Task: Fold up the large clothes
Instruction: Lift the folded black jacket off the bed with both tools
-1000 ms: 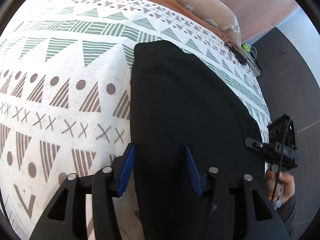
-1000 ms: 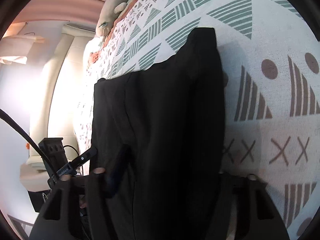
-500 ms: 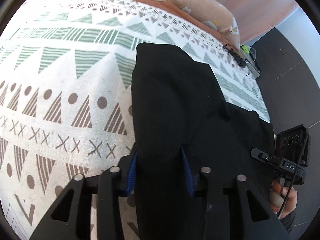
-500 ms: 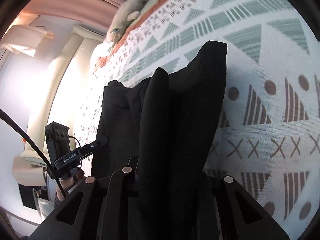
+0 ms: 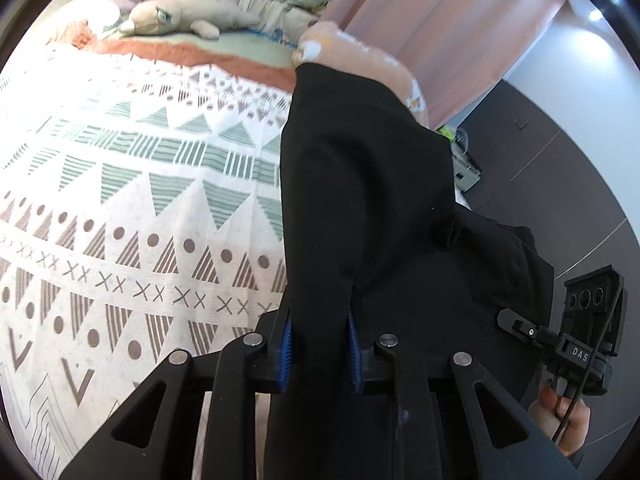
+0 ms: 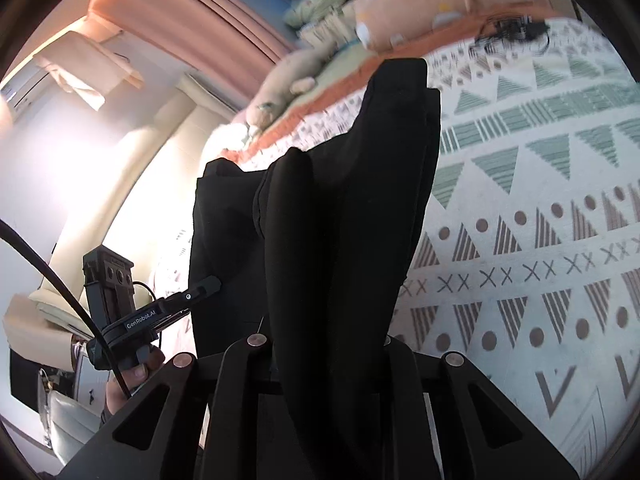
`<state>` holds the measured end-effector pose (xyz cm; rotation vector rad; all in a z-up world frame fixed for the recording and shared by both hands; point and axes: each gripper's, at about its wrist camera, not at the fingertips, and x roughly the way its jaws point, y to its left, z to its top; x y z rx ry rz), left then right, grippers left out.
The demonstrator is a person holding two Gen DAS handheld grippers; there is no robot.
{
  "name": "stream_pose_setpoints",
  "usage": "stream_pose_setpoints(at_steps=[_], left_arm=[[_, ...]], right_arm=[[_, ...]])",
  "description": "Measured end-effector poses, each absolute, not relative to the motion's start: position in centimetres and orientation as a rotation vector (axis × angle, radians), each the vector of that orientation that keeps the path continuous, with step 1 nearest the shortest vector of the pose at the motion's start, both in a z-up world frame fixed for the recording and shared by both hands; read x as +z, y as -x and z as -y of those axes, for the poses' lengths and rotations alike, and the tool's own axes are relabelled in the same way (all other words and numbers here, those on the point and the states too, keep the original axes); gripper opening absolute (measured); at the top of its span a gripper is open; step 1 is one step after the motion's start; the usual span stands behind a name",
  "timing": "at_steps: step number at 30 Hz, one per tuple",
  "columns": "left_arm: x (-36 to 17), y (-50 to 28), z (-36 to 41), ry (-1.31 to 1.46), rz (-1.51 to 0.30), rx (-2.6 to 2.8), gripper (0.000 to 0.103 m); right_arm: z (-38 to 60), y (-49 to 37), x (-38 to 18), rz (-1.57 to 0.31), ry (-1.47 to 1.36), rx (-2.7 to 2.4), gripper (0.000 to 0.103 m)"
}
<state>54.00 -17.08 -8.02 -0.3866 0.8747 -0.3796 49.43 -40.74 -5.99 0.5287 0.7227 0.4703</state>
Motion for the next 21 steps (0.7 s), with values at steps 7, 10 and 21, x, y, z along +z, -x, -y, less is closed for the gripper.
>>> stream_pose_setpoints(at_steps=[7,10,21], left_arm=[[-2.8,-50.3,15.1,0.403,-0.758,-0.398,0.021],[-0.9,-48.9,13.5,0.411,-0.720,-0.401,0.021],[3.5,-45.8,4.7,0.438,-0.655,-0.349,0.021]], right_arm=[[39.7,-43.0,-1.2,-0.626,-0.497,0.511,0.015],[38.7,-40.7,0.6,-0.592,-0.470,0.526,0.015],[30.5,-38.6,4.3,-0.546,-0.412,0.619,0.015]])
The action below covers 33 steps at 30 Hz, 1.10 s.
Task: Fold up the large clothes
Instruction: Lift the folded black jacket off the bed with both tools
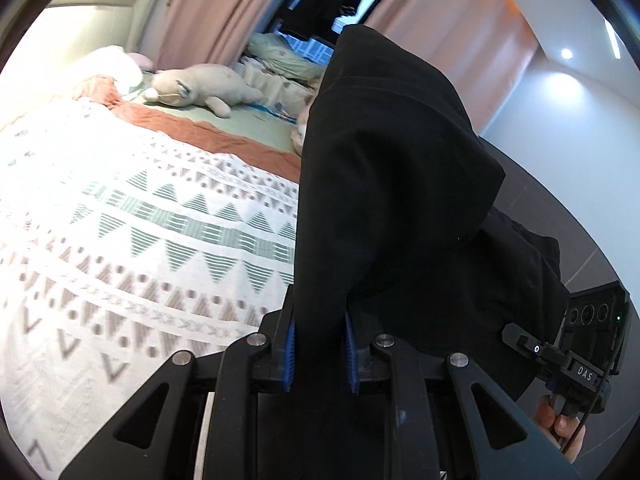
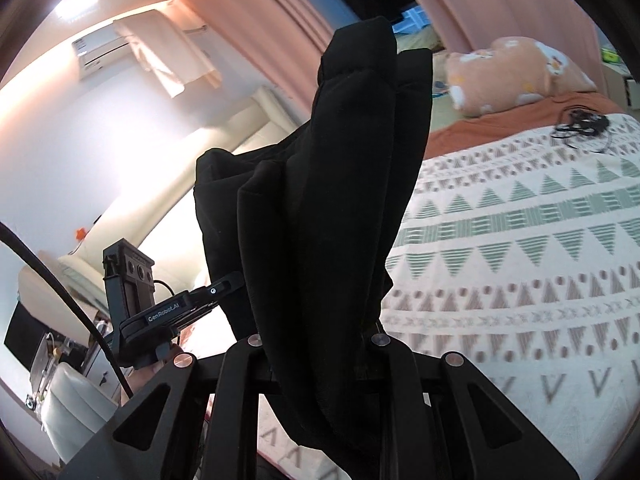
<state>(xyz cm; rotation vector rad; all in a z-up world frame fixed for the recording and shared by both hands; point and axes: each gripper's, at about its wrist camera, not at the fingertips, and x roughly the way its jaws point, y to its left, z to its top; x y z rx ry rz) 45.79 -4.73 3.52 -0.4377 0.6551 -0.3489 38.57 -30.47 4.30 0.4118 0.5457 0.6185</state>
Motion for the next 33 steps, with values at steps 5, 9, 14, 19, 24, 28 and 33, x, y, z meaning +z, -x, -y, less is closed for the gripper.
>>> stream_pose_setpoints(at_steps=[5,9,14,19,24,28,33], left_arm=[[4.6,-44.0,-1.1,0.444,-0.610,-0.293,0.021],[5.0,-42.5,-6.1,0.460,-0.574,-0.261,0.021],[5.3,-40.7,-11.7,0.465,-0.535,-0.218,0.021],[5.6,-38.5,-17.2,0.483,-0.512,-0.162,0.021],[5.5,-36.7,-23.4,0.500,-0.495,-0.091,0.021],[5.2,-35.1,-28.0,0.507,-0.491,-0.033,0.021],[4.6,-34.2,-34.5,0.513,-0.503,0.061,0.021]], right_arm=[[25.2,-40.0,4.7,-0.552,-0.391,0.694,0.015],[20.8,-40.7,5.2,-0.560,-0.370,0.748,0.015],[14.9,-41.8,5.6,-0.569,-0.336,0.825,0.015],[9.3,-43.7,5.3,-0.589,-0.316,0.883,0.015],[4.0,-46.3,4.6,-0.612,-0.302,0.937,0.015],[-1.3,-47.0,4.0,-0.635,-0.292,0.995,0.015],[-7.3,-48.5,3.2,-0.672,-0.280,1.069,0.015]])
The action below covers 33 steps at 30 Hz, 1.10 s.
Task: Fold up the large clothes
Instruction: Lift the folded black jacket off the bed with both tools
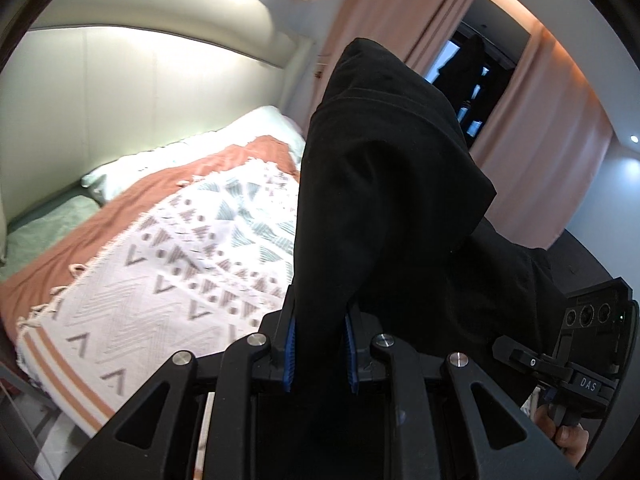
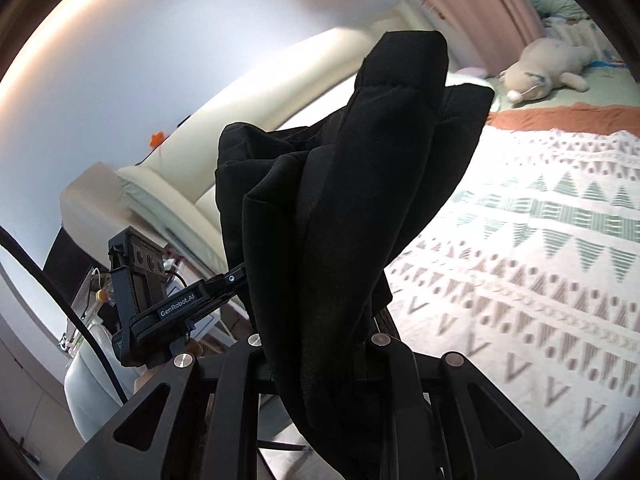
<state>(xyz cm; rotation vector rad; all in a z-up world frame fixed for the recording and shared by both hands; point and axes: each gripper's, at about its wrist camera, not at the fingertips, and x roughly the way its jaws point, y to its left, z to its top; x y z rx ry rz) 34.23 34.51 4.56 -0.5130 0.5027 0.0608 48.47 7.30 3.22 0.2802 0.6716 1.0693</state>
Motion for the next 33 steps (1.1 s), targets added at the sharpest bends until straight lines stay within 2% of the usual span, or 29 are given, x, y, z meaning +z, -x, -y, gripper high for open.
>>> stream_pose_setpoints(at_steps=[8,15,18,24,33], left_arm=[[4.7,-31.5,-43.8,0.516,-0.518,0.215,0.020],[4.8,-30.9,-47.4,0.490,-0.522,0.346,0.020],[4.5,-30.0,-50.7,0.473,-0.542,0.391,0.020],[3.6,-30.9,-52.5,0.453,-0.589,0.452,0.019],[-1.4,-37.6,-54.8,0.457,-0.677,0.464,0.019]], right_arm=[[-17.2,-49.9,1.7,-0.751,-0.294,1.198,0.015],[-24.2,-49.5,0.7,-0.817,-0.310,1.313,0.015],[-25.5,-49.2,-0.4,-0.844,-0.325,1.349,0.015],[-28.1,-50.8,-2.9,-0.933,-0.392,1.402,0.015],[-27.2,-57.2,-8.0,-1.006,-0.428,1.370,0.015]])
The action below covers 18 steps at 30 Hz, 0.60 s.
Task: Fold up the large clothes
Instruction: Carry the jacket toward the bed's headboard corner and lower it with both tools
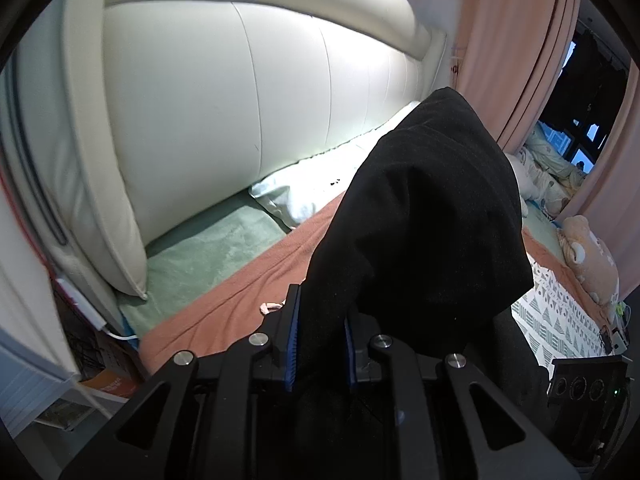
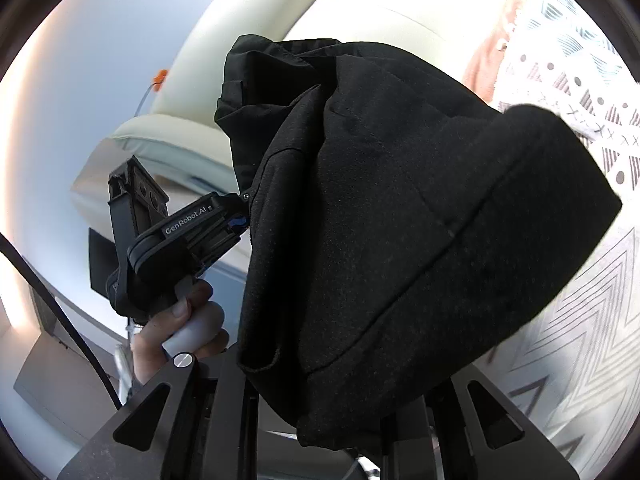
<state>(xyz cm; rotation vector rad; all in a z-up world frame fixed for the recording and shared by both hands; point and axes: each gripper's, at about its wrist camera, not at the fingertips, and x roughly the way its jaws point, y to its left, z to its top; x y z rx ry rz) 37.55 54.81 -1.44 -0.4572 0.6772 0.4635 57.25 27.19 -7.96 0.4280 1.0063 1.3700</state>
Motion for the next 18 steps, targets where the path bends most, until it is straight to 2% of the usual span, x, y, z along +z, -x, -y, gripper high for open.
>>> stream_pose_setpoints(at_steps=[8,9,12,14,17,18], left_arm=[[-5.4,-44.9,-55.6,0.400,-0.767,0.488,0.019],[-5.9,-45.7,-55.6,0.379,-0.787,0.497,0.019],[-8.3,-47.7,-55.4,0.322,-0.863,0.525,0.030],[-9.9,-47.8,-55.7,0.318,-0.891,0.563,0.031],[-11.5,-47.0,-55.9,0.335,-0.924,0.595,0.031],[-12.0,-46.5,-56.0,0.348,-0.931,0.597,0.038]], right_arm=[[-23.7,-61.8,-11.3,-1.045,-0.456,1.295,0.015],[-23.4,-62.3,-11.6,-1.046,-0.456,1.283,0.018],[-23.7,-63.7,-13.3,-1.068,-0.426,1.222,0.018],[-23.5,-64.7,-15.1,-1.106,-0.411,1.168,0.019],[-22.4,-66.3,-17.5,-1.173,-0.373,1.077,0.029],[-21.7,-66.4,-17.9,-1.173,-0.366,1.083,0.032]])
